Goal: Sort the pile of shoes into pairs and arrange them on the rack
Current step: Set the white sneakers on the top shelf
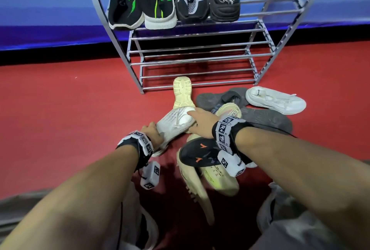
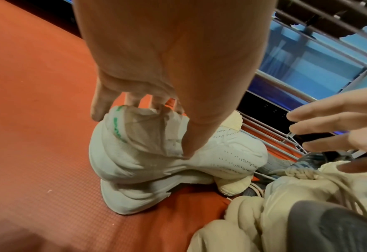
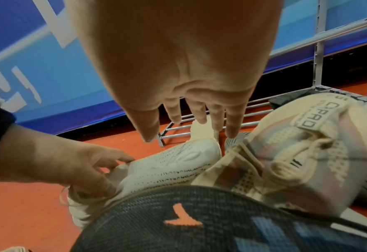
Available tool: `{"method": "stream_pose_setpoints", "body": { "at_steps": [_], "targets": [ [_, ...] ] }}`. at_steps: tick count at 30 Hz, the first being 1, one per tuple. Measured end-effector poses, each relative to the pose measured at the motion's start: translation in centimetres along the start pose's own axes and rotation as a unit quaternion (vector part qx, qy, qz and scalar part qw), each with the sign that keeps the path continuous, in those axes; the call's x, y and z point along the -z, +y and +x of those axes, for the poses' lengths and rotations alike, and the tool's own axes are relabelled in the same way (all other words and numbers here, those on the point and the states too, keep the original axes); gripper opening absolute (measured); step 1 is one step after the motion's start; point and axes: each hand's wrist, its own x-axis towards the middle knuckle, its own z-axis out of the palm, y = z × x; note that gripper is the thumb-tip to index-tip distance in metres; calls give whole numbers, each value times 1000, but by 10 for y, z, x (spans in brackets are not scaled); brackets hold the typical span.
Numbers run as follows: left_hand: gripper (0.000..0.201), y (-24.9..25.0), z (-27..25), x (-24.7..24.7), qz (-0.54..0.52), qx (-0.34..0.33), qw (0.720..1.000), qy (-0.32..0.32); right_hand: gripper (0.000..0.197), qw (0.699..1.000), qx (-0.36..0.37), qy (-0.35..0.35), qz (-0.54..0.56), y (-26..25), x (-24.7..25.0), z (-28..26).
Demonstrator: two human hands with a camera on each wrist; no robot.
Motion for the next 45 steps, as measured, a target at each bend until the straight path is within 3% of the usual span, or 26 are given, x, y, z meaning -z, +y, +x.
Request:
{"method": "stream_pose_setpoints", "body": {
  "at_steps": [10, 16, 23, 29, 32, 37, 39, 42, 45],
  "targets": [
    [54, 5, -9, 4, 116, 14, 993, 10, 57, 999, -4, -27, -46, 10, -13, 3],
    [61, 5, -2, 10, 100, 46, 994, -24, 54, 999, -6, -21, -40, 16, -11, 1],
    [38, 5, -7, 23, 109, 33, 993, -26, 52, 999, 0, -18, -48, 20, -9, -6],
    [23, 10, -15, 56, -8, 5, 999, -36, 44, 998, -8, 56, 19, 27, 13, -13],
    [22, 3, -17, 75, -223, 27, 971, -75, 42, 992, -27, 101, 68, 33, 18, -18],
    [37, 2, -18, 96, -315, 9, 947, -62, 42, 977, -74, 118, 163, 35, 20, -26],
    [43, 9, -20, 92, -327, -8, 942, -78, 40, 963, -84, 88, 239, 33, 19, -28],
    [59, 30, -28, 77, -335, -42, 935, -113, 43, 888, -122, -12, 443, 25, 19, -30],
    [62, 57, -43, 59, -314, -86, 931, -163, 52, 840, -149, -58, 519, 29, 20, -31]
  ]
}}
